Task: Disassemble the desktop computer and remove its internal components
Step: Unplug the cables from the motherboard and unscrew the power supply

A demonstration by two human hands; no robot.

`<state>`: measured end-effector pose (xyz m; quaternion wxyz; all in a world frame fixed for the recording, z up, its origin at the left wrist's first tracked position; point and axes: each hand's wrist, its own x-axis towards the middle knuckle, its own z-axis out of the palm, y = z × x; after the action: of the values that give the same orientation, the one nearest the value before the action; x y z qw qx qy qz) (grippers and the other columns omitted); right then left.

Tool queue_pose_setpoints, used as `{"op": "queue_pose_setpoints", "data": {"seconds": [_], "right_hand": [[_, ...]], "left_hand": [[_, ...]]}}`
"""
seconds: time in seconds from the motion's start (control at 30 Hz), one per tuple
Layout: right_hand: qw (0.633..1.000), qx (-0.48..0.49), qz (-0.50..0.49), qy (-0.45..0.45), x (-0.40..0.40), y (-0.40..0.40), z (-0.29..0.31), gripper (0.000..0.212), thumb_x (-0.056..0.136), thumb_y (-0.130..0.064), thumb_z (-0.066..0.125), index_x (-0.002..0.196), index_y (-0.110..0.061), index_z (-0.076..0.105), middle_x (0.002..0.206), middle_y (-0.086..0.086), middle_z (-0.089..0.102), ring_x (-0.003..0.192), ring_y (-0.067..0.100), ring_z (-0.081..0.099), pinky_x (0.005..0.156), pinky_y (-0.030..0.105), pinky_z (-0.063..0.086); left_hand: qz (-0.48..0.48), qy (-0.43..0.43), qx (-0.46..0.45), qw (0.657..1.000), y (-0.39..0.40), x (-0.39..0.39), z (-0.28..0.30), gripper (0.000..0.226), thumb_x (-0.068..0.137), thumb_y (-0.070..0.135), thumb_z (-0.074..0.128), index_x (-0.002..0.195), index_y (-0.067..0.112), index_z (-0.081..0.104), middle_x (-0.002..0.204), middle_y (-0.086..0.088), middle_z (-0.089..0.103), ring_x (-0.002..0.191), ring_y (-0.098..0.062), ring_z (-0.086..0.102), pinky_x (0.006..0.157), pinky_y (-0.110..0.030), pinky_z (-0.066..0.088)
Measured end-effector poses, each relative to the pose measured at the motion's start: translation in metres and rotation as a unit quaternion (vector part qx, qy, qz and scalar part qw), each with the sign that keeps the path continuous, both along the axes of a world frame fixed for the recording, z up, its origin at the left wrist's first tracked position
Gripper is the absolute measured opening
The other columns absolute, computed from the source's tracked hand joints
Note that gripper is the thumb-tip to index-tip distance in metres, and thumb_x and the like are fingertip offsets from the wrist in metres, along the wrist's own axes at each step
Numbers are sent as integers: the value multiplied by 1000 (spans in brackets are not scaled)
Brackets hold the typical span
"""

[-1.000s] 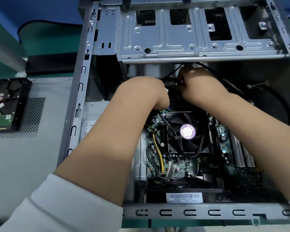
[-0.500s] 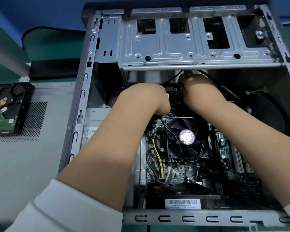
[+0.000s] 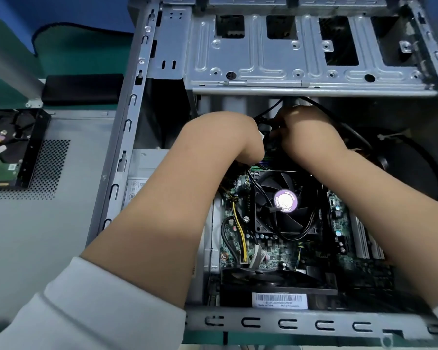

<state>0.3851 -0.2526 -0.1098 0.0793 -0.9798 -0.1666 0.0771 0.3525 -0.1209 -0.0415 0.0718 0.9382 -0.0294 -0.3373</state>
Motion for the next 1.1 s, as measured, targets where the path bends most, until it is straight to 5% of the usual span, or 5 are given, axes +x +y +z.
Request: {"op": "queue_pose_setpoints", "data": {"seconds": [0.13, 0.33, 0.6, 0.83, 1.1], "right_hand": [[1000, -15, 6, -12, -3, 3, 4, 18, 86, -9, 58, 103, -4, 57, 101, 21, 61, 91, 34, 57, 64, 28, 33], [1000, -13, 7, -26, -7, 3, 1, 22, 86, -7, 55, 107, -6, 52, 104, 22, 58, 95, 37, 57, 63, 32, 35], [999, -11, 24, -37, -8, 9, 0, 25, 85, -12, 58, 108, -4, 52, 102, 22, 58, 95, 38, 56, 63, 31, 35], [999, 36, -31, 2, 0, 4, 4, 24, 84, -14, 58, 106, -5, 60, 106, 21, 61, 98, 36, 57, 69, 29, 36], [1000, 16, -16, -22, -8, 11, 1, 21, 85, -12, 55, 105, -4, 54, 102, 24, 59, 92, 37, 57, 63, 30, 35]], "left_hand": [[15, 40, -17, 999, 3, 2, 1, 27, 92, 24, 53, 68, 13, 49, 70, -2, 56, 55, -18, 53, 55, -25, 45], [1, 77, -36, 996, -2, 3, 1, 36, 97, 26, 52, 64, 12, 52, 58, 3, 53, 44, -10, 44, 30, -12, 32], [22, 68, -36, 997, -1, 3, -2, 37, 94, 25, 53, 60, 13, 55, 58, 1, 56, 47, -15, 48, 46, -22, 39], [12, 58, -39, 997, -2, 3, 0, 38, 94, 23, 55, 57, 14, 51, 52, 3, 51, 41, -10, 43, 28, -12, 31], [52, 58, -52, 996, -2, 2, -4, 34, 90, 20, 57, 58, 12, 56, 62, -4, 59, 54, -24, 52, 62, -28, 47]]}}
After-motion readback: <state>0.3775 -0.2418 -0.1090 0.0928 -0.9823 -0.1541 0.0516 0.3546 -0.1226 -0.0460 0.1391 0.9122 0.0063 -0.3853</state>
